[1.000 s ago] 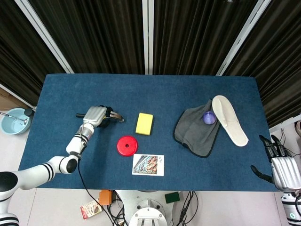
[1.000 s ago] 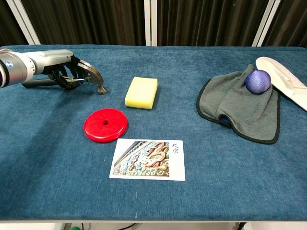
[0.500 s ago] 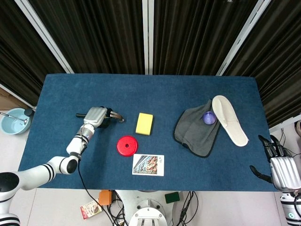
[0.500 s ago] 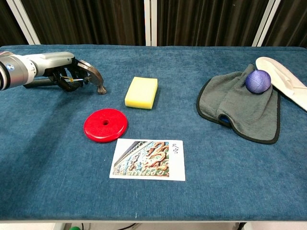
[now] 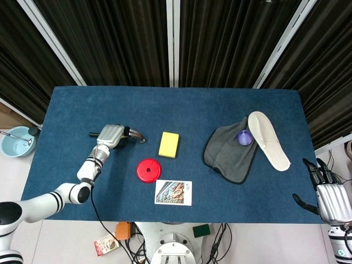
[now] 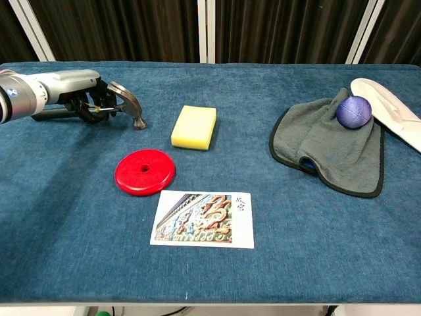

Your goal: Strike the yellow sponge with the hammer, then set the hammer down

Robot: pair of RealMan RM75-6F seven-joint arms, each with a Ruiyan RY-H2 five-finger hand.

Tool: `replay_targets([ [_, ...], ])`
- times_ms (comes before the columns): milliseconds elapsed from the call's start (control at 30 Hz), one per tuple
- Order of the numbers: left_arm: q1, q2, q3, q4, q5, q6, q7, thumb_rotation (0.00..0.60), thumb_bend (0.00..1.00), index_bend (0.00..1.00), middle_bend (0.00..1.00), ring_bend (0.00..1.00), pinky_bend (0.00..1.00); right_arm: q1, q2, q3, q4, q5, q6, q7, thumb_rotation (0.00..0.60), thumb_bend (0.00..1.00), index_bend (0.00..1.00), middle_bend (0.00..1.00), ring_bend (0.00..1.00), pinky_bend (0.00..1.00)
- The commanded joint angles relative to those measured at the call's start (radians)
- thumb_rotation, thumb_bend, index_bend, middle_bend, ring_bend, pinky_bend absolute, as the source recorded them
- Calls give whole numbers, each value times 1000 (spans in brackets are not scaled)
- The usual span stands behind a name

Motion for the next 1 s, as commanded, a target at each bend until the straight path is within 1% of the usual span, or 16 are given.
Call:
replay_targets([
  [33, 0, -3, 0, 4, 0, 1, 2, 600, 517, 503, 484, 367, 414, -1, 0, 0, 0, 1, 1, 0, 600, 192, 33, 140, 23, 223],
  [400, 8, -12, -2, 22, 15, 6, -10, 600, 552, 578, 545, 421, 462, -1, 1, 1, 0, 2, 0, -2, 600, 192, 33, 141, 23, 224],
  [700, 25, -26, -13, 45, 93, 53, -91, 600, 634, 659, 627, 504, 570, -2, 3, 1, -5, 1, 2, -6, 600, 191, 33, 140, 23, 223],
  [800, 32, -32, -16, 56, 132, 82, -129, 600, 665, 691, 656, 541, 636, -3, 4, 0, -8, 0, 3, -8, 600, 191, 33, 141, 23, 223],
  [833, 36, -35, -17, 61, 149, 95, -147, 600, 677, 709, 674, 565, 675, -3, 4, 0, -8, -1, 4, -8, 600, 192, 33, 140, 23, 223],
  [867, 38, -37, -17, 64, 163, 106, -161, 600, 681, 715, 679, 572, 687, -4, 5, -1, -9, -2, 4, -9, 600, 192, 33, 140, 23, 223],
  [900, 40, -39, -17, 69, 182, 118, -180, 600, 691, 728, 691, 588, 716, -5, 5, -1, -9, -3, 5, -9, 600, 191, 33, 140, 23, 224],
  [967, 44, -40, -18, 70, 210, 136, -216, 600, 726, 770, 730, 635, 806, -6, 6, -2, -10, -4, 7, -10, 600, 192, 33, 140, 24, 223],
  [1000, 46, -39, -19, 69, 231, 151, -243, 600, 738, 782, 741, 648, 831, -6, 7, -2, -10, -4, 7, -10, 600, 192, 33, 141, 24, 223],
])
